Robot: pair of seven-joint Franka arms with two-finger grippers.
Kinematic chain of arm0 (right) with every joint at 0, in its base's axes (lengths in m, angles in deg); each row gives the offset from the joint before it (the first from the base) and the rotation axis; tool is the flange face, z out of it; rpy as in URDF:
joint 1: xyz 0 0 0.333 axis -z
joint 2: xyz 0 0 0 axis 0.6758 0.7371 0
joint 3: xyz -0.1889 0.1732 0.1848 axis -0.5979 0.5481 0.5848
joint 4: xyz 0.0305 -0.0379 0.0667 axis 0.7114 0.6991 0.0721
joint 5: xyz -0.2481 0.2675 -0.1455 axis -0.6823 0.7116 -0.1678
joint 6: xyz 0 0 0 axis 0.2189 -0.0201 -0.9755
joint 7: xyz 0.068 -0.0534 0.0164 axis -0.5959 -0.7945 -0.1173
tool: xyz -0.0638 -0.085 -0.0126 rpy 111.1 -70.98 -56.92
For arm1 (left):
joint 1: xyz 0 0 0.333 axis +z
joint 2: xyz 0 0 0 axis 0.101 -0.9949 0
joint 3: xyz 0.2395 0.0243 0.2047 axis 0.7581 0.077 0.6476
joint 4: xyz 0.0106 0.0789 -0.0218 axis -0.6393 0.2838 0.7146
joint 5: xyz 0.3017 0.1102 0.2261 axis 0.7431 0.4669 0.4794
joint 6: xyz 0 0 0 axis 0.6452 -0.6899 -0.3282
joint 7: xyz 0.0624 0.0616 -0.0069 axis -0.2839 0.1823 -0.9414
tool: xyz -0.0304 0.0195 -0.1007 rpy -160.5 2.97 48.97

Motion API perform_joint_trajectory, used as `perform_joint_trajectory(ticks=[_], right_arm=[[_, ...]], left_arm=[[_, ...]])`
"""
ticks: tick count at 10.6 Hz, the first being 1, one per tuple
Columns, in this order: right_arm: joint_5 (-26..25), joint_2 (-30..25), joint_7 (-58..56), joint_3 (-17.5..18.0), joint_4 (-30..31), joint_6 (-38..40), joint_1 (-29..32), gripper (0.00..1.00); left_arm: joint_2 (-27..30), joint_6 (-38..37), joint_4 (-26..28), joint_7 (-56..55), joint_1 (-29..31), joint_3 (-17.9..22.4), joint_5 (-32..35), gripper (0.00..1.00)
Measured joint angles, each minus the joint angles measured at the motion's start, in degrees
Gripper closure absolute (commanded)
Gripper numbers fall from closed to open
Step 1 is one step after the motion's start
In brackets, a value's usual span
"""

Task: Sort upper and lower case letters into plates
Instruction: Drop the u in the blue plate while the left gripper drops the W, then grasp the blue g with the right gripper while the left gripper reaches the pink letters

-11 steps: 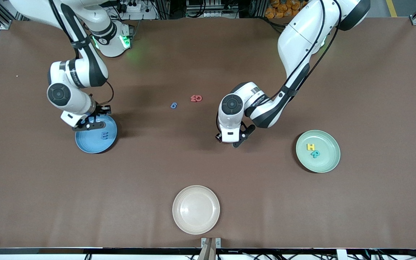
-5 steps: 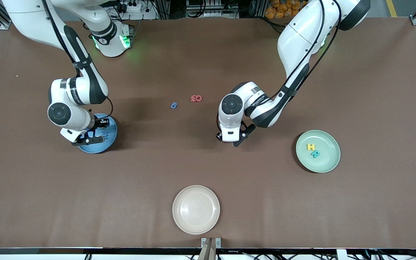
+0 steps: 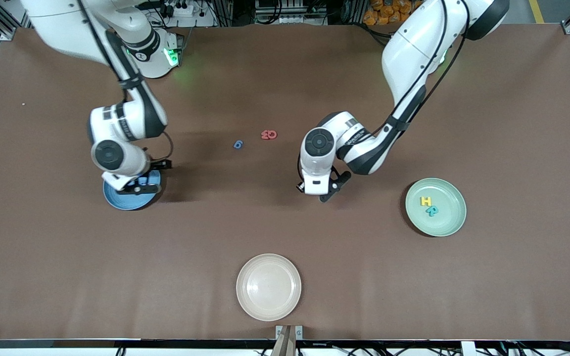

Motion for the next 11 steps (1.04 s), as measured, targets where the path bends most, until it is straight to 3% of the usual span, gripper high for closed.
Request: perform_joint_trajectory(ticks=[5, 8, 10, 11], right_arm=[[9.06, -1.99, 18.9, 0.51, -0.31, 1.52, -12.96, 0.0], [10.7, -1.97, 33.85, 0.63, 1.72, -6.94, -20.12, 0.0], [11.38, -1.94, 41.81, 0.67, 4.51, -12.61, -22.38, 0.0], [12.26, -1.94, 45.14, 0.69, 5.23, -13.98, -23.0, 0.02]], left_arm=[[8.79, -13.99, -0.19, 31.08, 16.84, 0.23, -0.06, 1.0], [7.99, -15.15, 1.3, 42.51, 25.04, 0.27, -0.07, 1.0], [6.85, -15.64, 1.82, 46.17, 27.25, 0.26, -0.07, 0.98], [6.3, -16.0, 1.89, 48.12, 27.94, 0.25, -0.07, 0.52]])
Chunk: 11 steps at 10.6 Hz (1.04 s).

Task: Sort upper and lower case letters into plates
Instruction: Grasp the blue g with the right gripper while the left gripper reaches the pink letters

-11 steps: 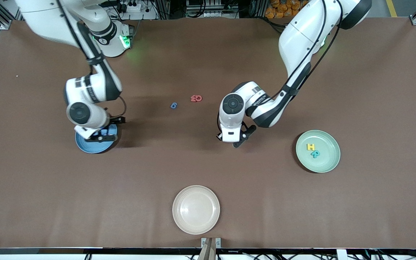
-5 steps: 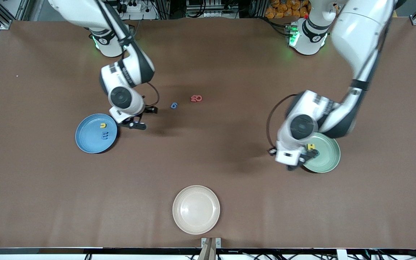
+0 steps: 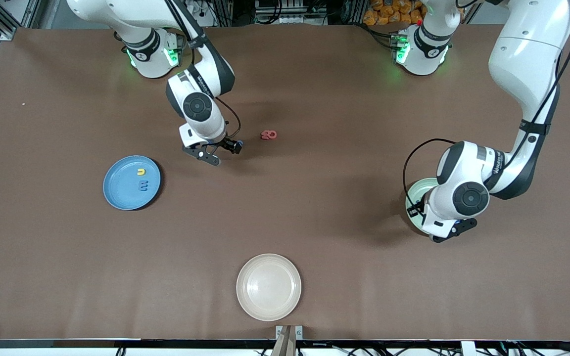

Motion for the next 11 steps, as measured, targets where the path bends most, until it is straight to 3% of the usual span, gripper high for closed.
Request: perform_joint_trajectory(ticks=[1, 4, 6, 8, 11], right_arm=[[1.42, -0.03, 2.13, 0.01, 0.69, -2.21, -0.61, 0.02], [5.23, -0.21, 3.44, 0.03, 5.31, -11.96, -2.65, 0.03], [5.29, -0.39, 3.63, 0.03, 6.16, -12.77, -3.5, 0.05], [5.33, -0.54, 4.0, 0.04, 6.29, -12.77, -4.82, 0.06], [5.35, -0.54, 4.06, 0.04, 6.54, -13.14, -5.3, 0.09]], left_arm=[[-0.42, -0.23, 0.01, 1.95, 0.76, 0.01, 0.0, 0.01], [-0.58, -1.36, -0.5, 4.52, 1.54, -0.34, 0.0, 0.0], [0.67, -3.77, -1.66, 4.52, 1.33, -2.04, -0.52, 0.0], [2.61, -7.07, -3.2, -1.19, 1.17, -7.18, -3.9, 0.0], [3.89, -8.65, -3.82, -22.38, 0.09, -15.6, -5.2, 0.0]])
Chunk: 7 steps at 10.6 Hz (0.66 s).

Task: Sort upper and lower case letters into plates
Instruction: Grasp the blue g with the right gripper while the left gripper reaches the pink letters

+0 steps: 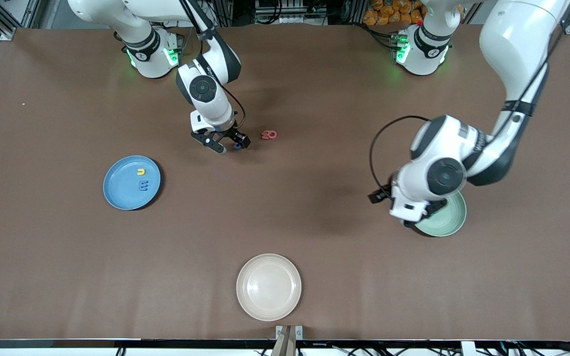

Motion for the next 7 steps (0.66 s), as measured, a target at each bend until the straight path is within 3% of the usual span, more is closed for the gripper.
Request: perform_joint_trajectory(ticks=[4, 7], right_arm=[[0.0, 0.48, 0.0, 0.01, 0.46, -1.28, -0.33, 0.09], [0.0, 1.55, 0.0, 0.02, 0.54, -2.39, -1.24, 0.1]], left_arm=[[-1.87, 0.72, 0.79, -12.09, -4.63, -1.15, -2.8, 0.0], [-3.89, 6.27, 0.83, -23.32, -8.59, -1.25, -4.51, 0.0]])
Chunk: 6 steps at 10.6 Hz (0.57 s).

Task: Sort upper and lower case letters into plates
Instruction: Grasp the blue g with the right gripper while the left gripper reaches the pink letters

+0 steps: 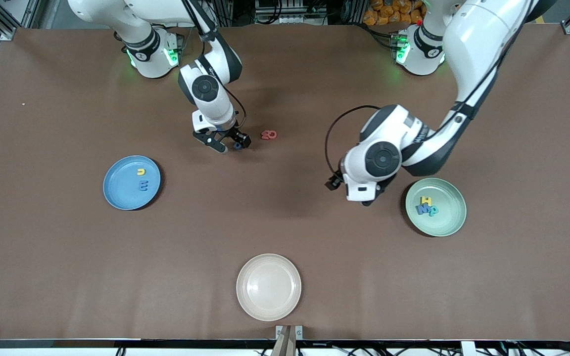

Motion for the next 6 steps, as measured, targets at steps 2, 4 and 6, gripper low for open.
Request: perform_joint_trajectory(ticks=[2, 4, 6], right_arm=[[0.01, 0.3, 0.02, 0.0, 0.01, -0.27, -0.34, 0.17], [0.01, 0.58, 0.02, -0.01, 0.02, -0.3, -0.36, 0.33], [0.01, 0.73, 0.02, -0.01, 0.01, -0.41, -0.37, 0.4]], left_arm=[[-1.71, 4.73, 0.04, -7.98, -4.12, 0.04, -0.01, 0.0], [-2.98, 9.24, 0.29, -15.94, -7.97, 0.2, -0.01, 0.0], [-3.27, 13.92, 2.07, -24.78, -10.57, 0.47, 0.95, 0.0]])
